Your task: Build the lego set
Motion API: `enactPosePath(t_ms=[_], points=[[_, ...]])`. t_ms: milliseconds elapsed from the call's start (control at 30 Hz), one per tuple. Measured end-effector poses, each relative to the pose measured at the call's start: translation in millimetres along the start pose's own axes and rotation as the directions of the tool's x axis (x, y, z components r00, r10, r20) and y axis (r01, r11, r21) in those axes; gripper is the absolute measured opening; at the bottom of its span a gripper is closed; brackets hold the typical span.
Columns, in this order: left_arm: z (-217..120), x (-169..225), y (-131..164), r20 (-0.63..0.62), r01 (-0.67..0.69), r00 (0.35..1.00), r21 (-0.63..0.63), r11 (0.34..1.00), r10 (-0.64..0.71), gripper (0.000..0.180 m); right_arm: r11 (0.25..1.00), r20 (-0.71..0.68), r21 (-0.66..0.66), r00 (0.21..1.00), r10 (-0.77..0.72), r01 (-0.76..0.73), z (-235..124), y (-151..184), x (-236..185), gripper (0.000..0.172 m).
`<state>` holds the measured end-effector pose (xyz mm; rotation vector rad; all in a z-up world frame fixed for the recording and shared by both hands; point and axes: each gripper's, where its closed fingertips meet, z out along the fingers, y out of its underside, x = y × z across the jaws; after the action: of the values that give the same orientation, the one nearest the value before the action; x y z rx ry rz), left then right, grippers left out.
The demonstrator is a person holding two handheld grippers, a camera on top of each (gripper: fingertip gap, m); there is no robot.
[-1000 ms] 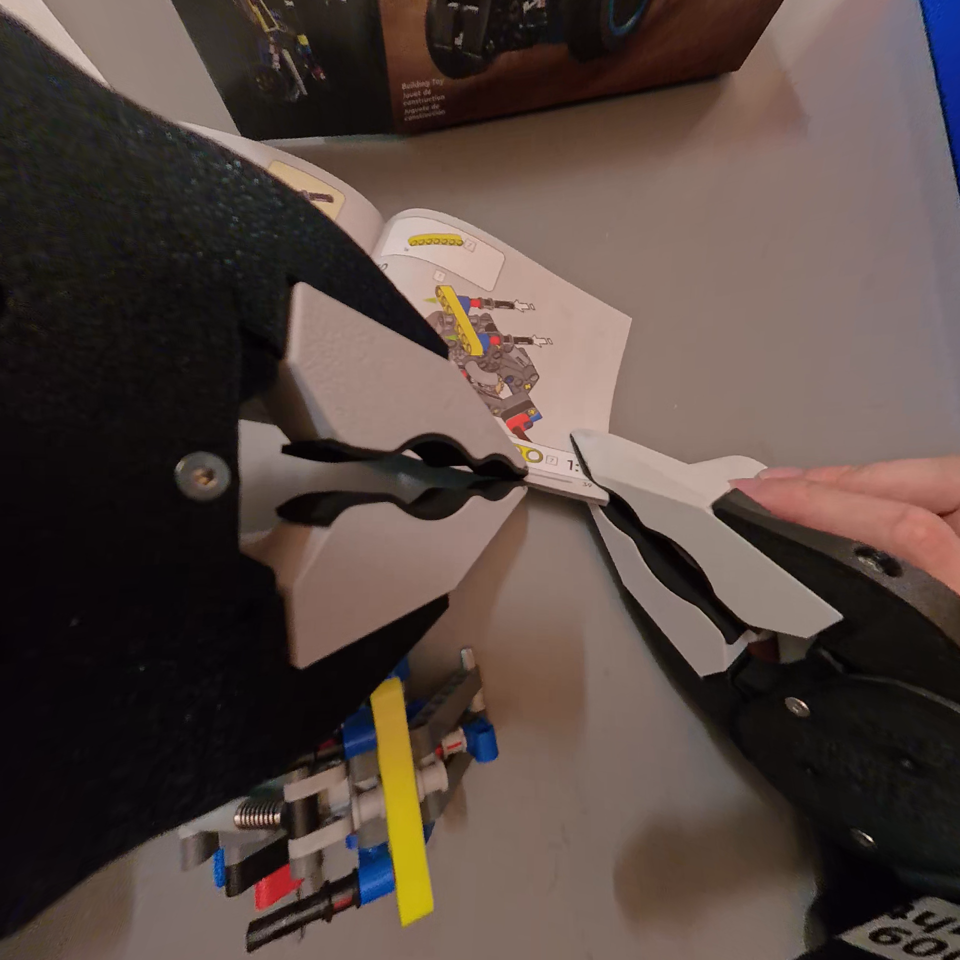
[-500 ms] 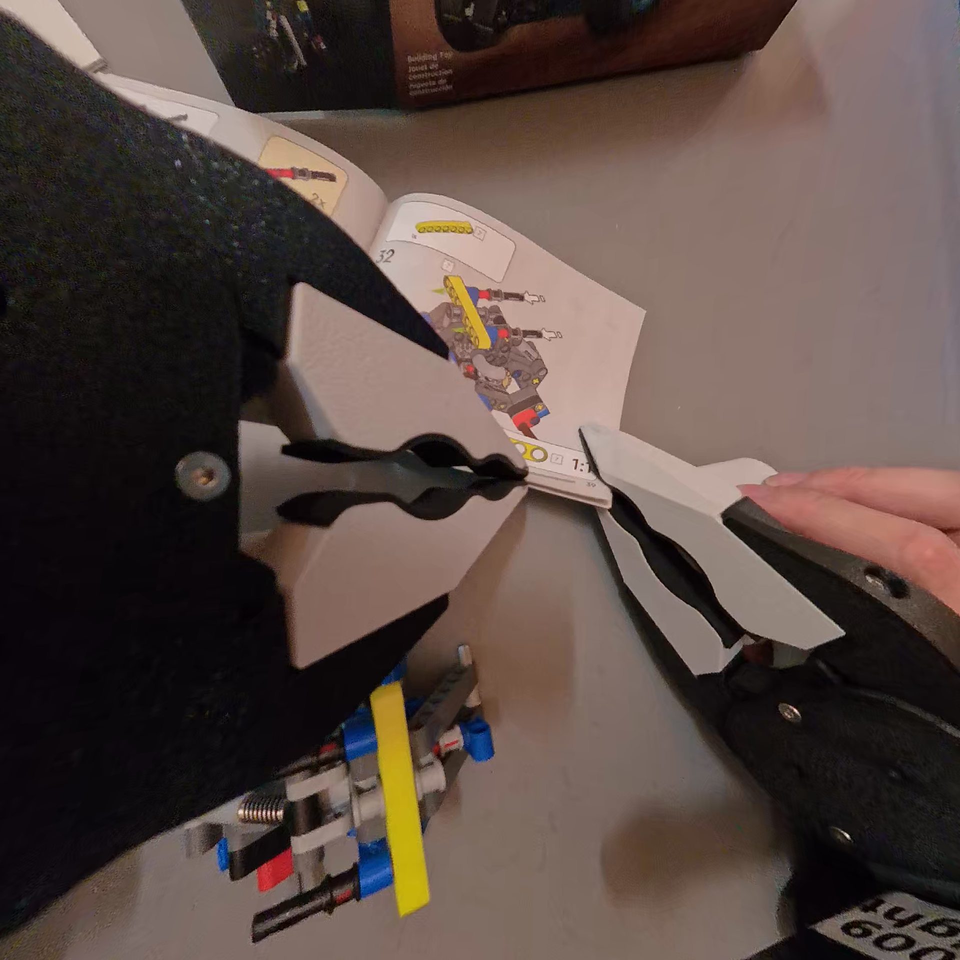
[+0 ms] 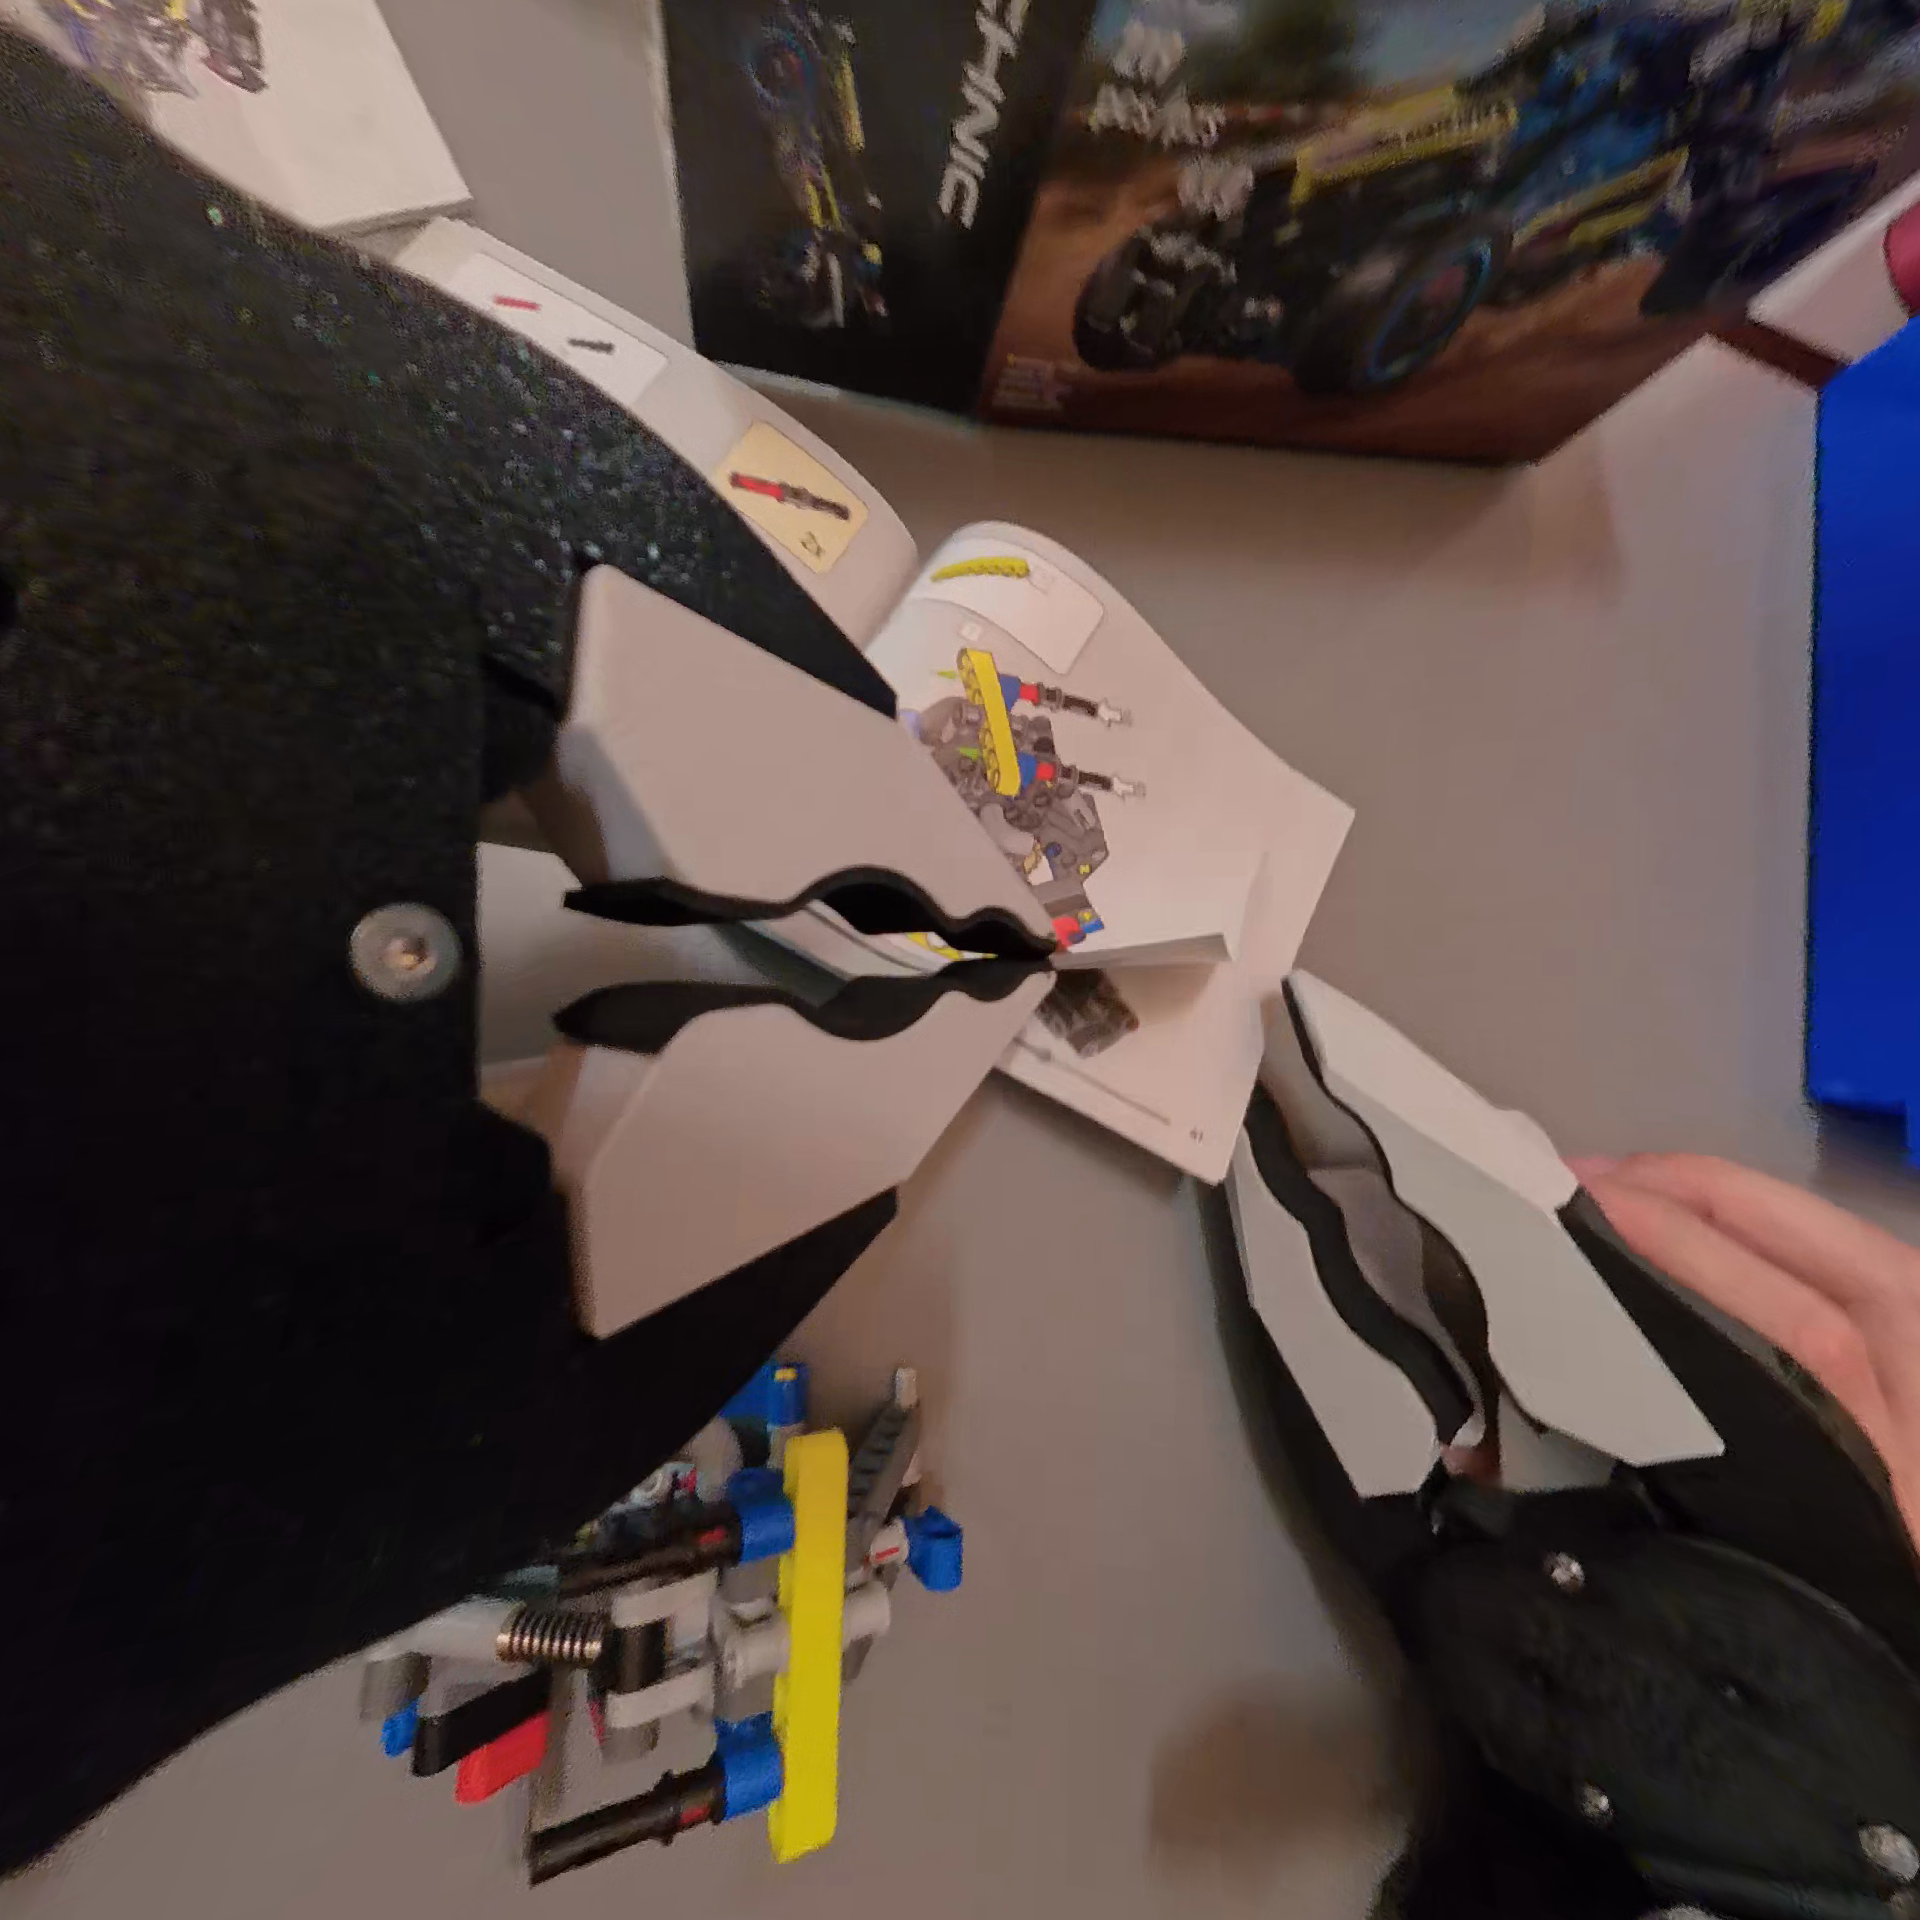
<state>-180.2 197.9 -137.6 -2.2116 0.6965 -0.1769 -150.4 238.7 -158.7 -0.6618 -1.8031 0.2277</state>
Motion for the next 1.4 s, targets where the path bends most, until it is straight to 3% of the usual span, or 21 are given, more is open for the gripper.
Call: enactPosePath(t_ms=[133,233,300,400,467,567,667,700,767,800,833,933,1033,1133,1200,1300,1400], points=[[-11.7,-11.5,-6.3,0.068,0.045,0.996,0.072,0.996,-0.050,0.000,0.999,-0.006,-0.040,1.000,0.011,-0.011,-2.9,11.2,4.0,0.017],[-33.9,-22.1,-16.0,0.151,0.091,0.981,0.201,0.975,-0.122,0.000,0.987,-0.116,-0.131,0.991,0.072,-0.087,-11.5,34.2,28.3,0.011],[-52.1,-28.8,-16.3,0.190,0.151,0.959,0.292,0.944,-0.212,0.000,0.975,-0.145,-0.063,0.968,0.203,-0.214,-14.3,28.1,39.7,0.009],[-77.5,-44.7,-3.1,0.258,0.250,0.889,0.416,0.874,-0.377,0.000,0.945,-0.022,0.101,0.949,0.315,-0.311,-0.1,-17.1,22.8,0.013],[-80.6,-47.0,14.9,0.279,0.287,0.865,0.407,0.867,-0.417,0.000,0.960,0.038,-0.037,0.960,0.278,-0.276,22.3,-15.3,3.4,0.020],[-64.1,-23.4,18.8,0.206,0.262,0.918,0.330,0.907,-0.340,0.000,0.964,-0.019,-0.122,0.972,0.235,-0.236,45.6,-13.7,7.6,0.014],[-38.4,-8.3,12.8,0.213,0.130,0.962,0.194,0.972,-0.171,0.052,0.962,-0.035,0.043,0.962,0.272,-0.271,53.8,-49.3,21.4,0.004],[-28.6,-6.4,12.1,0.224,0.082,0.968,0.137,0.987,-0.112,0.060,0.957,-0.052,0.069,0.957,0.285,-0.282,55.6,-56.1,26.7,0.002],[-13.3,-16.3,19.0,0.312,-0.001,0.950,0.001,1.000,0.000,0.051,0.952,-0.054,0.079,0.952,0.301,-0.297,60.0,-61.0,29.3,0.000],[-11.0,-24.9,22.9,0.370,-0.023,0.928,-0.051,0.998,0.040,0.019,0.949,-0.049,0.077,0.950,0.308,-0.304,61.1,-61.2,28.1,0.000],[-14.3,-34.9,23.0,0.436,-0.022,0.899,-0.056,0.998,0.044,0.000,0.954,-0.041,0.053,0.954,0.297,-0.294,61.5,-57.3,24.5,0.000],[-34.5,-47.6,22.9,0.480,0.153,0.854,0.134,0.979,-0.199,0.000,0.984,0.051,-0.135,0.991,0.127,-0.119,59.1,-26.6,-3.6,0.000],[-52.5,-54.7,49.7,0.385,0.412,0.771,0.307,0.858,-0.507,0.000,0.990,0.090,-0.138,0.996,-0.020,0.033,53.3,-21.1,-16.8,0.000],[-67.1,-58.5,91.8,0.366,0.581,0.650,0.326,0.746,-0.666,0.013,0.991,0.125,-0.125,0.992,-0.026,0.042,46.9,-18.7,-19.0,0.000],[-76.4,-53.4,106.9,0.376,0.609,0.625,0.313,0.729,-0.684,0.020,0.990,0.139,-0.134,0.990,-0.026,0.045,37.9,-10.8,-18.4,0.000],[-97.5,-52.5,119.3,0.498,0.540,0.632,0.267,0.798,-0.594,0.020,0.988,0.155,-0.150,0.988,-0.023,0.047,19.5,8.2,-15.0,0.000],[-101.1,-41.8,97.6,0.455,0.440,0.726,0.269,0.857,-0.516,0.014,0.988,0.163,-0.153,0.987,0.007,0.018,-2.4,26.9,-11.3,0.000]])
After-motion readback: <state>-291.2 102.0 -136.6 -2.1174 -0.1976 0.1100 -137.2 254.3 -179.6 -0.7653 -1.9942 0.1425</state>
